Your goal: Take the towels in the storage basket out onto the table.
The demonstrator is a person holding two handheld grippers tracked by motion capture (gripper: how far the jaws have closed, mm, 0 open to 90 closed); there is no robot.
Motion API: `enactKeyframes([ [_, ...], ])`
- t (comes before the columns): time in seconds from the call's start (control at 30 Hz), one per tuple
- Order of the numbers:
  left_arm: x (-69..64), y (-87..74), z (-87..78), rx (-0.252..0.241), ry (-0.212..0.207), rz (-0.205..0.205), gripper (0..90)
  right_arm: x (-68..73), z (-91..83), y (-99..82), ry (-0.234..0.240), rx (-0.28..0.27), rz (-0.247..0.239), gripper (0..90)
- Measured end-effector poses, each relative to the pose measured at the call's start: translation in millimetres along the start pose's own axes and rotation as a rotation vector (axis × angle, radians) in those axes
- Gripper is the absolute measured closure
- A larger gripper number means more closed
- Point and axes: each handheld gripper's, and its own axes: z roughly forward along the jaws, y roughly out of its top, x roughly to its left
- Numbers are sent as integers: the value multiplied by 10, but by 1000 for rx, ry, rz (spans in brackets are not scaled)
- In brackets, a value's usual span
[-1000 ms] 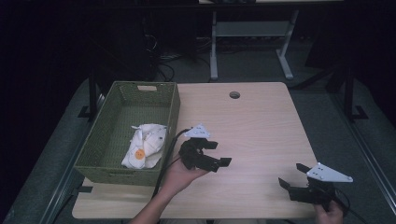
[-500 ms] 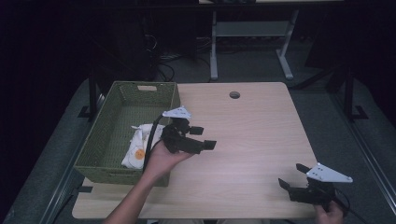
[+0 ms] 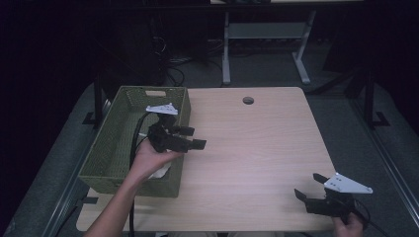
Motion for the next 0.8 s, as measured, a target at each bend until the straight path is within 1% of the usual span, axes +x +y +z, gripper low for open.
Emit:
enactKeyframes([
  [0.07, 15, -5, -25, 2, 8, -4, 211, -2, 0, -3, 1, 1, 3, 137],
  [0.1, 56, -21, -75, 8, 20, -8, 211, -2, 0, -4, 1, 2, 4, 137],
  [0.13, 82, -32, -104, 10, 22, -13, 211, -3, 1, -4, 0, 1, 4, 137],
  [0.17, 82, -32, -104, 10, 22, -13, 212, -3, 1, -4, 0, 1, 4, 137],
  [0.23, 135, -58, -159, 5, 38, -19, 211, -4, 9, -6, 2, 2, 6, 137],
  [0.3, 187, -88, -212, -6, 43, -40, 212, -2, 11, -5, 3, 3, 2, 137],
  [0.33, 231, -118, -262, -7, 52, -45, 215, 2, 7, -1, 4, 1, -2, 137],
  [0.37, 231, -118, -262, -7, 52, -45, 216, 2, 7, -1, 4, 1, -2, 137],
  [0.4, 272, -144, -294, -2, 68, -50, 217, 7, 7, -1, 3, 2, -1, 137],
  [0.47, 325, -168, -324, 9, 86, -57, 221, 10, 9, -2, 1, 0, 1, 137],
  [0.5, 325, -168, -324, 9, 86, -57, 221, 10, 9, -2, 1, 0, 1, 137],
  [0.57, 374, -192, -350, 5, 94, -72, 221, 14, 22, 1, 9, 1, -1, 137],
  [0.6, 411, -216, -372, 7, 104, -81, 222, 23, 23, 6, 10, 4, -10, 137],
  [0.63, 411, -216, -372, 7, 104, -81, 222, 32, 23, 10, 13, 2, -7, 137],
  [0.67, 446, -235, -386, 14, 117, -85, 222, 34, 23, 11, 13, 1, -8, 137],
  [0.77, 482, -255, -406, 17, 125, -89, 225, 32, 22, 10, 12, 2, -5, 137],
  [0.8, 516, -277, -432, 19, 138, -98, 225, 22, 19, 5, 9, 0, -6, 137],
])
